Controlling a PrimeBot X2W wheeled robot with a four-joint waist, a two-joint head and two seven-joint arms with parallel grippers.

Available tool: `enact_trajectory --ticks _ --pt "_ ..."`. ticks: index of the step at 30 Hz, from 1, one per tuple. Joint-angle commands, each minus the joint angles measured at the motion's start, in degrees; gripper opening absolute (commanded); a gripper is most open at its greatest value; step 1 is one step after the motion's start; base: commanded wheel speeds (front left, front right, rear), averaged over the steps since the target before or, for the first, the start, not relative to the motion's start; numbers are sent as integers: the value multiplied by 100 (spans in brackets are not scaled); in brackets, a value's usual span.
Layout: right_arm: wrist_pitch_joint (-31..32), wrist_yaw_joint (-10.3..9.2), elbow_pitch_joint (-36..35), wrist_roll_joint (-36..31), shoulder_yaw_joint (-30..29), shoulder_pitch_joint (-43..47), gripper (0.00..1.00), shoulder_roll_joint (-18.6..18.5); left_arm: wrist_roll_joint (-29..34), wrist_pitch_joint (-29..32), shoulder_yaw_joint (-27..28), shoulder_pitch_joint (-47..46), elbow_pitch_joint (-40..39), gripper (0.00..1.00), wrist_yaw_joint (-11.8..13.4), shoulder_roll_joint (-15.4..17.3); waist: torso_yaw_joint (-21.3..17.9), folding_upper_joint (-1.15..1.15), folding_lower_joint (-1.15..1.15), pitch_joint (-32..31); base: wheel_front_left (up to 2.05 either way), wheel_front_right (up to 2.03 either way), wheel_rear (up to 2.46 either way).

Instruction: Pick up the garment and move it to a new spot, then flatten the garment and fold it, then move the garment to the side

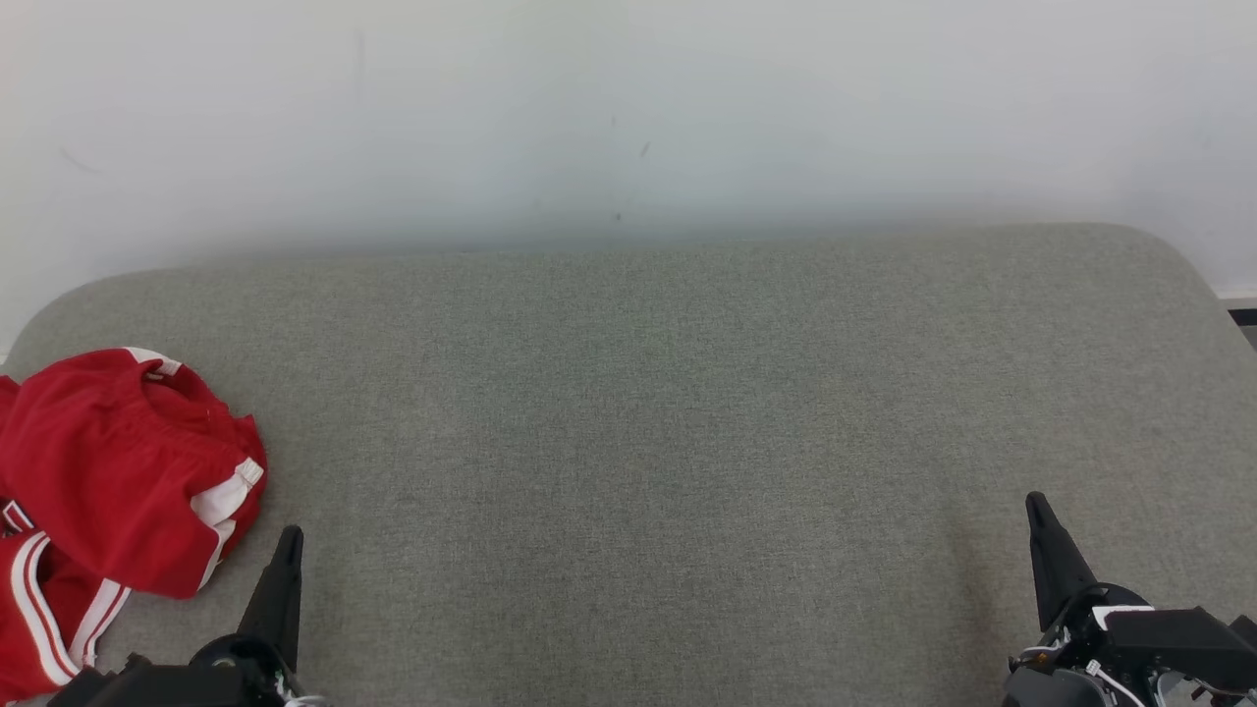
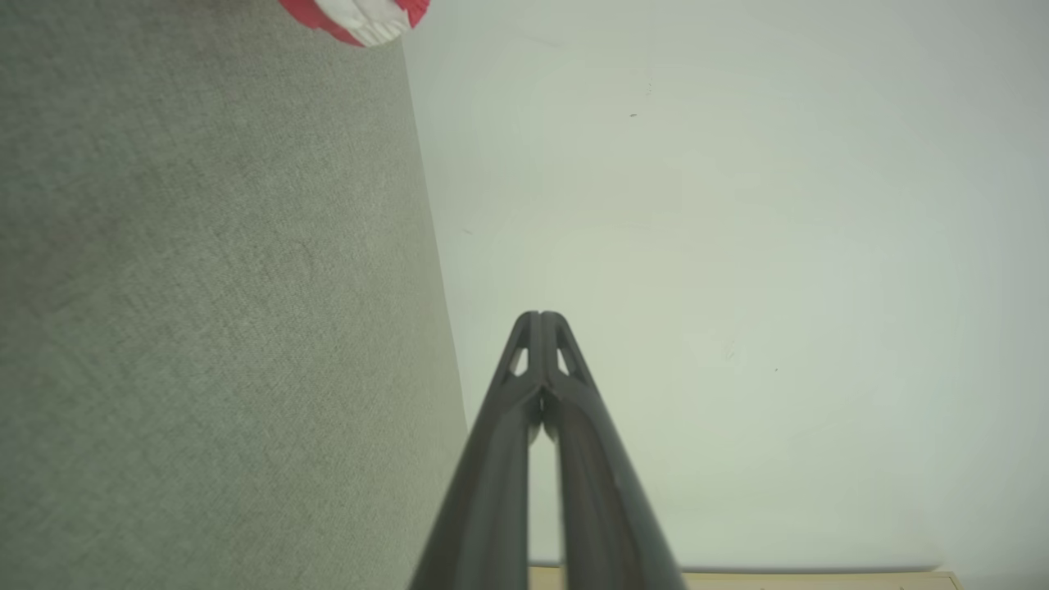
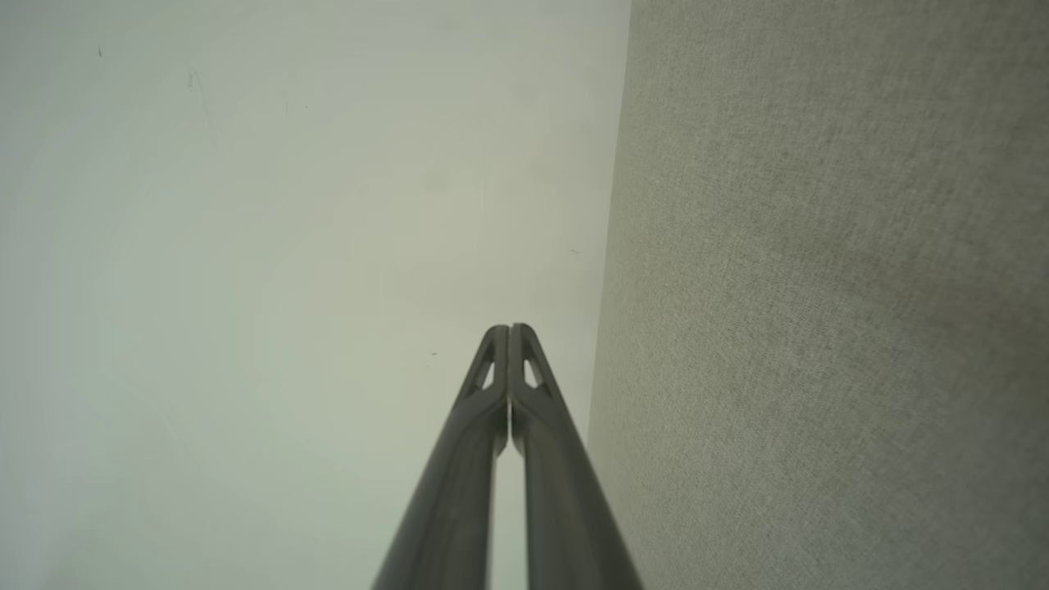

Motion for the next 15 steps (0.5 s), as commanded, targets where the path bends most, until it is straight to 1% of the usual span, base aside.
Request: enact_trajectory --ticks 1,5,6,9,15 --pt "11 -13 -11 10 -5 -36 0 11 -25 12 14 -65 6 0 -9 28 0 0 0 0 0 0 0" --pt "11 -13 -11 10 -5 -36 0 11 -25 12 14 -65 6 0 -9 28 0 0 0 0 0 0 0" --pt "-2 0 8 -2 2 1 100 1 2 -2 -2 2 8 100 0 -2 0 0 0 0 0 0 0" --pt "-11 0 148 -6 19 112 100 14 3 -11 -19 116 139 100 1 -34 0 0 0 0 0 0 0" --pt "-190 -1 152 -84 214 128 100 13 42 -191 -119 195 121 100 1 -29 -11 0 0 -43 0 0 0"
